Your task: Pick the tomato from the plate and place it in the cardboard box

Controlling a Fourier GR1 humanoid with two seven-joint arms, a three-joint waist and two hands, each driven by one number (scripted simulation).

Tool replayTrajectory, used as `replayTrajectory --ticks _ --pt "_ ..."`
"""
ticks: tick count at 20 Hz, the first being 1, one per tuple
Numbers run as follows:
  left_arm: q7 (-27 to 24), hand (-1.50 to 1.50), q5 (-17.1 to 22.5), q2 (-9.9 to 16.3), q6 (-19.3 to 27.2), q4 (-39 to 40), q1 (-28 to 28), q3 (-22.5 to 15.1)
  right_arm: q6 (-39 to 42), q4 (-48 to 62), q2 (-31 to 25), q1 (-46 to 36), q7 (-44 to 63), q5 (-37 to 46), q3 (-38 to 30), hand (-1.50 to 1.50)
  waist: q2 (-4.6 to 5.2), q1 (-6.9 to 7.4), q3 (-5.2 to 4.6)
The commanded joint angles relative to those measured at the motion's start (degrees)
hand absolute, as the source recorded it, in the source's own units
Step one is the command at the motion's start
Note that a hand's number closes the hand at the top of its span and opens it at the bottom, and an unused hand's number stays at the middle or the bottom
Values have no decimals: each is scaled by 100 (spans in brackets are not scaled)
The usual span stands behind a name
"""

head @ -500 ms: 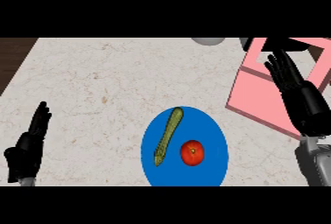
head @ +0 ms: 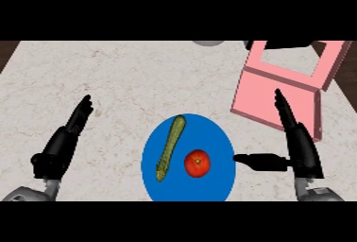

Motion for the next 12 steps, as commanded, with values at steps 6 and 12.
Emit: replayTrajectory --ticks 6,12 --pt "479 0 -29 -301 -225 -184 -415 -474 -1025 -393 -736 1085 776 3833 1585 -150 -50 -26 -21" --pt "672 0 -81 -264 -328 -269 -536 -536 93 -1857 -493 1551 2815 5558 2393 -150 -44 145 -23"
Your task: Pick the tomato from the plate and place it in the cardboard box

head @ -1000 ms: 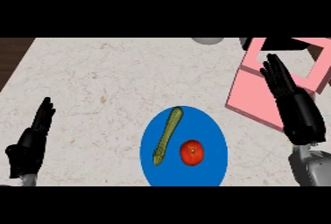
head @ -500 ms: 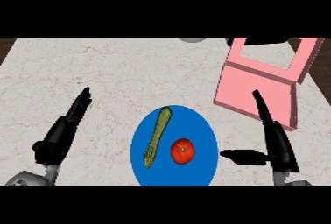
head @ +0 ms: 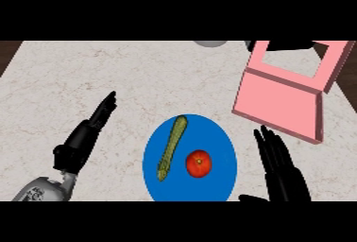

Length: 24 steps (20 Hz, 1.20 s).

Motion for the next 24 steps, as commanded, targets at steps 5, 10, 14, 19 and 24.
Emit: replayTrajectory --ticks 5,10,14,19,24 --pt "338 0 27 -93 -140 27 -435 28 2239 -1772 760 593 2438 1437 1658 -150 58 213 15" --pt "-272 0 -143 -309 -367 440 -294 -45 3818 -2489 1727 248 3812 1659 2387 -150 108 367 34" --pt "142 0 -137 -319 -398 288 -531 58 3519 -1713 1999 -302 4365 1401 2443 -150 121 460 44" --pt "313 0 -172 -385 -464 262 -663 129 2935 -1127 1994 -508 4138 1103 2076 -150 128 496 49" --pt "535 0 -273 -559 -394 340 -867 191 3048 -959 1990 -537 4314 963 1977 -150 127 466 49"
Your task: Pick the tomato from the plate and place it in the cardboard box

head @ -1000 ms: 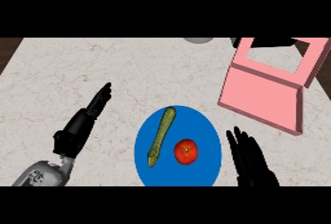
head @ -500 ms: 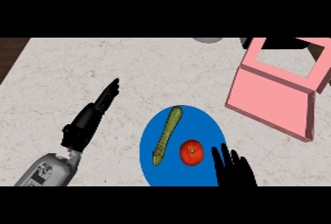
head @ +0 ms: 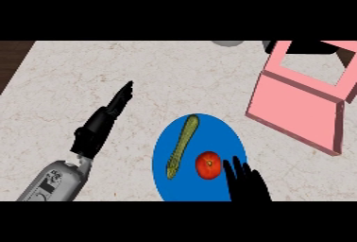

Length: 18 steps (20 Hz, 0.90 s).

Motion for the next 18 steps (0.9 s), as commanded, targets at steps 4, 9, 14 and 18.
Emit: replayTrajectory --ticks 4,9,14,18 --pt "-68 0 -120 30 -99 -194 254 39 273 917 1131 -485 851 -318 -430 -150 4 59 2" --pt "-105 0 -180 -262 -146 158 99 65 -268 1193 1132 -508 702 37 -165 -150 -2 -18 3" --pt "111 0 -115 -94 -246 -148 95 267 -262 1445 981 -698 597 -126 -409 -150 2 53 4" --pt "152 0 -176 -84 -350 -71 37 329 -310 1389 929 -657 595 -187 -303 -150 -2 14 4"
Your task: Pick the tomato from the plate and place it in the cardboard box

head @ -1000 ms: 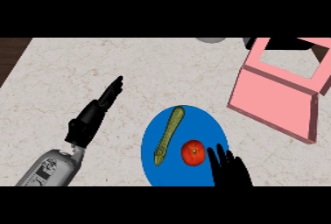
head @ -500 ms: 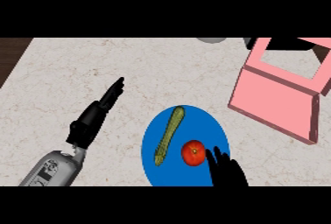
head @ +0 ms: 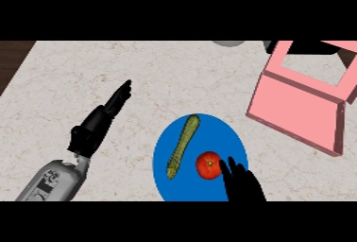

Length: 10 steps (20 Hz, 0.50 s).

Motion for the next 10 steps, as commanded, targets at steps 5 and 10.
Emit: replayTrajectory --ticks 5,10 --pt "-145 0 -139 -49 -100 -3 176 23 -201 1613 897 -524 507 316 -183 -150 2 11 -1" --pt "81 0 -68 -33 -151 -286 226 77 -117 1768 833 -642 494 -74 -409 -150 0 86 1"
